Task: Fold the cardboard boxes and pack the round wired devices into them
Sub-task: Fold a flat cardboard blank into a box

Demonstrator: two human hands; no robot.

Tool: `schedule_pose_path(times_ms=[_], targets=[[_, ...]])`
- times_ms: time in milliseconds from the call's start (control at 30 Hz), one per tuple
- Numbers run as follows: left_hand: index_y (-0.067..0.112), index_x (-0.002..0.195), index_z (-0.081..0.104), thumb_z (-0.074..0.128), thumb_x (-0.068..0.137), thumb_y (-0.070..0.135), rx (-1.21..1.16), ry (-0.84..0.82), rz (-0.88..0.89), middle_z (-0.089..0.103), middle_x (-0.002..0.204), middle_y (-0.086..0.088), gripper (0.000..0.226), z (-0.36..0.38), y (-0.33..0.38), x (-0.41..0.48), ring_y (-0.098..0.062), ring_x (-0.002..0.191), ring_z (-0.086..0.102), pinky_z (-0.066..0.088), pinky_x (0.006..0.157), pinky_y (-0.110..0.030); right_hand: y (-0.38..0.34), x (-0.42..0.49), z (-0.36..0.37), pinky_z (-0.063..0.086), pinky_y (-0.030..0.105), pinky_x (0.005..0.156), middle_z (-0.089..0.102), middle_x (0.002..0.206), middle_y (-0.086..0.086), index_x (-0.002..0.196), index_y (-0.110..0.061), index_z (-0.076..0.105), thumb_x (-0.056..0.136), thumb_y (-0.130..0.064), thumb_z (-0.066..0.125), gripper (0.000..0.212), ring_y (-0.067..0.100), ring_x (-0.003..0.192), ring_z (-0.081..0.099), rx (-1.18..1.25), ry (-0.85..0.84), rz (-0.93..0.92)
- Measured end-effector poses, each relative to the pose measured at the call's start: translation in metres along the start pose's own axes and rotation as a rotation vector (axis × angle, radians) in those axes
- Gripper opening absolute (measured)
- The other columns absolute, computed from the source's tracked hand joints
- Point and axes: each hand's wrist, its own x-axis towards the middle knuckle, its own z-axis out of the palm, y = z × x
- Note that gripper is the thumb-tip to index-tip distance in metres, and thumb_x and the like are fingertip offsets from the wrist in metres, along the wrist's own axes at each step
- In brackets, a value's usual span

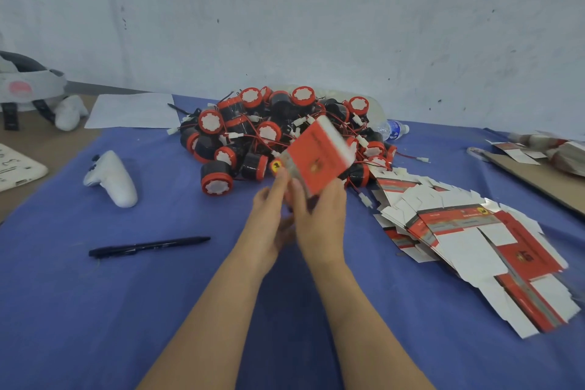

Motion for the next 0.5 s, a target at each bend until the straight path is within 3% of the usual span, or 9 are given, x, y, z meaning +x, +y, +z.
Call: schedule_pose_path(times_ms=[67, 100, 167, 233, 333, 400, 500], targets=[[0.022, 0.136, 0.048, 0.072, 0.056, 0.061, -0.077, -0.020, 0.019, 0.067, 0.120, 0.004, 0.093, 0.003, -0.001, -0.002, -0.015, 0.112, 0.063, 0.050, 0.086, -0.031, 0.001, -0.004, 0.003, 0.043, 0.022, 0.090, 0.060, 0.114, 0.002, 0.115, -0.013, 0.062, 0.094, -0.025, 0.057, 0.025, 0.021, 0.111, 0.050, -0.128, -0.183, -0.128], [0.023, 0.143, 0.040, 0.076, 0.046, 0.062, -0.062, 0.021, 0.045, 0.066, 0.120, 0.007, 0.110, 0.002, -0.001, -0.002, -0.014, 0.114, 0.061, 0.048, 0.090, -0.031, 0.002, -0.005, 0.004, 0.041, 0.024, 0.097, 0.061, 0.121, 0.000, 0.123, -0.014, 0.061, 0.095, -0.026, 0.056, 0.031, 0.018, 0.117, 0.048, -0.178, -0.258, -0.178], [0.031, 0.154, 0.003, 0.077, 0.036, 0.064, 0.084, 0.061, 0.074, 0.058, 0.127, 0.008, 0.143, -0.003, -0.001, 0.003, -0.014, 0.117, 0.056, 0.043, 0.102, -0.037, 0.003, -0.006, 0.002, 0.040, 0.034, 0.102, 0.058, 0.131, 0.000, 0.131, -0.016, 0.057, 0.095, -0.026, 0.050, 0.038, 0.018, 0.124, 0.044, -0.241, -0.387, -0.223], [0.034, 0.150, -0.016, 0.078, 0.050, 0.058, 0.239, 0.041, 0.113, 0.047, 0.141, 0.006, 0.140, -0.010, -0.001, 0.006, -0.016, 0.125, 0.051, 0.038, 0.110, -0.042, 0.004, -0.002, -0.001, 0.039, 0.041, 0.103, 0.053, 0.136, 0.002, 0.136, -0.017, 0.052, 0.093, -0.019, 0.049, 0.043, 0.023, 0.127, 0.040, -0.311, -0.521, -0.214], [0.038, 0.152, -0.002, 0.072, 0.065, 0.054, 0.407, -0.012, 0.222, 0.039, 0.143, 0.014, 0.115, -0.015, -0.003, 0.008, -0.006, 0.123, 0.047, 0.041, 0.105, -0.031, 0.003, 0.003, -0.005, 0.037, 0.032, 0.106, 0.045, 0.140, 0.003, 0.142, -0.018, 0.042, 0.092, -0.011, 0.053, 0.052, 0.023, 0.128, 0.039, -0.292, -0.595, -0.136], [0.044, 0.147, 0.018, 0.066, 0.067, 0.058, 0.384, 0.018, 0.280, 0.047, 0.127, 0.024, 0.095, -0.012, -0.005, 0.008, 0.005, 0.110, 0.050, 0.045, 0.088, -0.013, 0.002, 0.003, -0.005, 0.033, 0.034, 0.112, 0.037, 0.147, 0.004, 0.148, -0.017, 0.034, 0.092, -0.007, 0.050, 0.059, 0.023, 0.134, 0.032, -0.299, -0.625, -0.146], [0.038, 0.144, 0.036, 0.045, 0.078, 0.069, 0.483, 0.181, 0.348, 0.054, 0.117, 0.022, 0.074, -0.008, -0.008, 0.008, 0.005, 0.103, 0.053, 0.039, 0.067, -0.001, 0.001, 0.003, -0.006, 0.038, 0.036, 0.108, 0.036, 0.140, 0.006, 0.145, -0.014, 0.037, 0.089, -0.005, 0.051, 0.058, 0.020, 0.127, 0.035, -0.280, -0.622, -0.143]])
